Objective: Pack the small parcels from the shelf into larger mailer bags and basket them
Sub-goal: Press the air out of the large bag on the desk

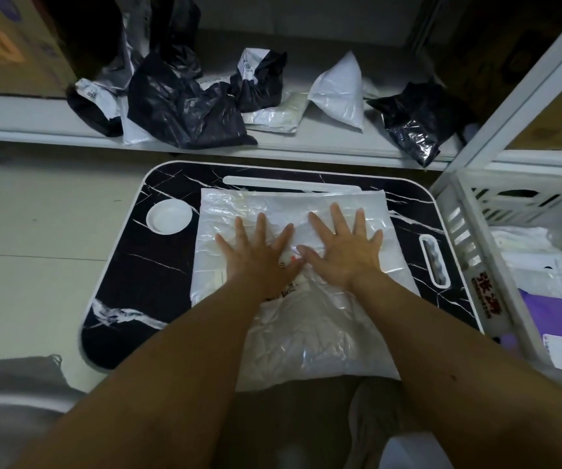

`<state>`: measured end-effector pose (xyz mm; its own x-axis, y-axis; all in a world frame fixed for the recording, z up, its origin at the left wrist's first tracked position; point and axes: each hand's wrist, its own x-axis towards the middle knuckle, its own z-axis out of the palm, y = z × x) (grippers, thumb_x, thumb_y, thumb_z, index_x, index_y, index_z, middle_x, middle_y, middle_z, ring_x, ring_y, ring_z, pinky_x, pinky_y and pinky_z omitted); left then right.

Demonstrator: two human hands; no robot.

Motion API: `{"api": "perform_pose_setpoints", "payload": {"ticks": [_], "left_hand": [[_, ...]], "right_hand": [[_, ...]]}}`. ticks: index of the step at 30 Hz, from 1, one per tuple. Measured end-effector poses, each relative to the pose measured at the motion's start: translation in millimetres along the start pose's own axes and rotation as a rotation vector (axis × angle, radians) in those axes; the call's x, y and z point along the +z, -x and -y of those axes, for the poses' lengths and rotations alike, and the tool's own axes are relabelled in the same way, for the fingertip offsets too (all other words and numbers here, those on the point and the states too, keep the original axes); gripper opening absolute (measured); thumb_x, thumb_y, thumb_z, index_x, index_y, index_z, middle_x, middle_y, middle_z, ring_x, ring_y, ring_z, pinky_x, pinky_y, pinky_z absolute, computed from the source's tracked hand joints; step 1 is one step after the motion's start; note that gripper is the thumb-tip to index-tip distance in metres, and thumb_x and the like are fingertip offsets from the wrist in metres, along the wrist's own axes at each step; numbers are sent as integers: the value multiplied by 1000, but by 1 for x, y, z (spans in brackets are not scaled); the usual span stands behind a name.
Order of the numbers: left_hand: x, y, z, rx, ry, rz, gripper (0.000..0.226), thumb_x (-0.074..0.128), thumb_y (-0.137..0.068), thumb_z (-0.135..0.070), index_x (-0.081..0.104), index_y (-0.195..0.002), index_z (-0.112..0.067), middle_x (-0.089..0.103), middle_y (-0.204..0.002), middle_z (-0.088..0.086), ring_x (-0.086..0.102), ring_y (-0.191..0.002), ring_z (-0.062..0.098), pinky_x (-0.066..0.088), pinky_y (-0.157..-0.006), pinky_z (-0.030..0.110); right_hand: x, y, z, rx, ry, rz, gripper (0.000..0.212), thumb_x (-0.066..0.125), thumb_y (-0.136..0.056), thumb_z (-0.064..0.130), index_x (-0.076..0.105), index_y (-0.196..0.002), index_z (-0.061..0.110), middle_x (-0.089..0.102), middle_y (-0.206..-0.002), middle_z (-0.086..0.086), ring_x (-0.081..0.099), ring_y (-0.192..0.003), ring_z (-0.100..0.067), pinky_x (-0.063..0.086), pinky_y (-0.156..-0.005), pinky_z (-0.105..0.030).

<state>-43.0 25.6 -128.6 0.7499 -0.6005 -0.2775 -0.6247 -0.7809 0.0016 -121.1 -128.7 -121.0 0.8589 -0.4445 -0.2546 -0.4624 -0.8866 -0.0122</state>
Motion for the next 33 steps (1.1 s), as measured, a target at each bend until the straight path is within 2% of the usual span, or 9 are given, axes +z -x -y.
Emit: {"api": "perform_pose_setpoints", "payload": {"ticks": [5,11,14,17,19,22,25,29,33], "left_hand": [[3,2,3,-3,32,-47,80,1,-80,-81,-18,-147,-41,-21,-158,7,-17,-144,40,1,-109,69],[2,5,7,-21,-2,-55,85,1,-87,-72,-9,-152,-18,-12,-160,11,-12,-147,33,2,-115,62],[-3,17,4,-9,-40,-72,73,10,-99,-54,-1,-152,-5,-3,-160,17,-9,-147,32,2,-118,55],[-8,34,-12,18,-28,-74,62,22,-101,-28,0,-151,2,-4,-158,23,-9,-147,36,2,-120,50],[-8,49,-25,31,47,-82,63,21,-102,-35,3,-152,-3,-6,-159,21,-10,-147,35,-1,-119,52],[8,75,-37,113,29,-64,82,20,-92,-67,-6,-153,-17,-14,-159,14,-16,-145,37,-5,-112,64],[22,91,-28,160,-39,-53,99,17,-78,-85,-16,-150,-26,-22,-157,11,-21,-144,38,-4,-109,68],[19,89,-5,140,-105,-24,99,14,-74,-88,-24,-147,-33,-28,-156,8,-22,-143,37,-1,-108,70],[7,73,11,31,-74,48,84,16,-84,-79,-22,-147,-38,-26,-157,5,-22,-143,37,-2,-108,71]], "right_hand": [[-2,-1,-1,63,-35,8,71,8,-84,81,-9,-147,53,-20,-161,-6,-17,-146,-37,6,-114,-64],[-3,-4,1,181,-121,12,68,10,-98,61,-9,-154,29,-15,-161,-14,-14,-148,-27,5,-119,-53],[-7,-1,-2,171,-153,-6,61,19,-104,42,-6,-155,21,-11,-162,-11,-10,-149,-26,7,-120,-49],[-7,19,0,134,-13,-112,68,38,-100,24,-2,-155,24,-3,-162,-12,-5,-149,-31,12,-118,-56],[-3,40,8,121,30,-116,65,38,-100,33,0,-154,32,-4,-162,-11,-7,-148,-36,10,-115,-63],[7,71,19,120,-34,-68,64,14,-95,65,-1,-152,41,-10,-162,-9,-11,-147,-41,3,-111,-66],[24,92,11,127,-26,-52,72,9,-89,74,-10,-151,42,-17,-161,-7,-16,-145,-42,2,-111,-69],[29,102,-6,189,-50,3,71,5,-89,73,-19,-148,43,-25,-159,-3,-20,-144,-40,8,-109,-72],[19,95,1,224,-73,48,67,7,-93,69,-18,-149,41,-26,-159,-5,-18,-144,-42,12,-109,-72]]}}
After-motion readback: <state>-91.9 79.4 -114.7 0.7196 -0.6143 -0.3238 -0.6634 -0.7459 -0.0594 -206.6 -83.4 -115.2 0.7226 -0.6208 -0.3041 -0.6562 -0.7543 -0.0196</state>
